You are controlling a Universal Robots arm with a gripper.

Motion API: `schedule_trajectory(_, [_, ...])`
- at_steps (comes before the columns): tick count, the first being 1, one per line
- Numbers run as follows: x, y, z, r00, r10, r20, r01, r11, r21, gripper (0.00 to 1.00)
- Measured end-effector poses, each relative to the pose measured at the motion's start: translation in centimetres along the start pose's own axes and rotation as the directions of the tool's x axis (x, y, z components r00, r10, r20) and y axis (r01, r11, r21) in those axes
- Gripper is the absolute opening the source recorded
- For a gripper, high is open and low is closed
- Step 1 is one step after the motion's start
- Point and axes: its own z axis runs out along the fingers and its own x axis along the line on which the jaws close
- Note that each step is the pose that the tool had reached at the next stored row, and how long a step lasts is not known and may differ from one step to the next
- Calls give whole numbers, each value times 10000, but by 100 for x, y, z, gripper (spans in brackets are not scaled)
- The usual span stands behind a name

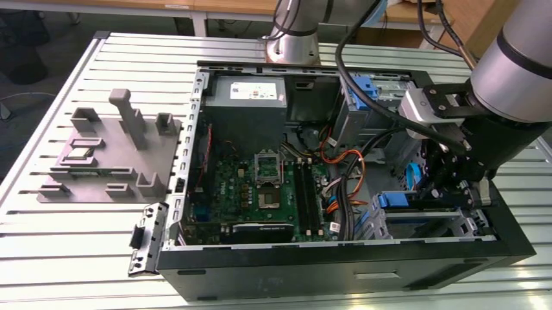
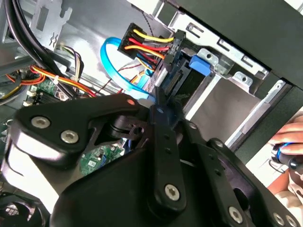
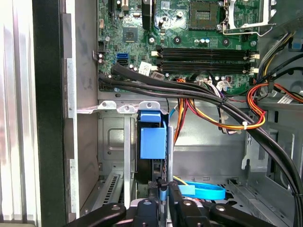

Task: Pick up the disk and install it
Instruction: 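Insert the first disk wire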

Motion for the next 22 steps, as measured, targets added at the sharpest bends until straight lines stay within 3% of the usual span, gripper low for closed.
schedule_trajectory(1, [0, 0, -3, 10000, -1, -5, 1, 10000, 0, 24])
schedule_trajectory(5, [0, -1, -21, 10000, 6, -14, -6, 10000, -1, 24])
schedule_trajectory(13, [-5, -16, -188, 10000, 12, -12, -12, 10000, 0, 24])
schedule_trajectory(18, [-5, -16, -189, 10000, 14, -11, -14, 10000, -16, 24])
schedule_trajectory(22, [-5, -18, -179, 10000, 29, -15, -30, 9982, -601, 24])
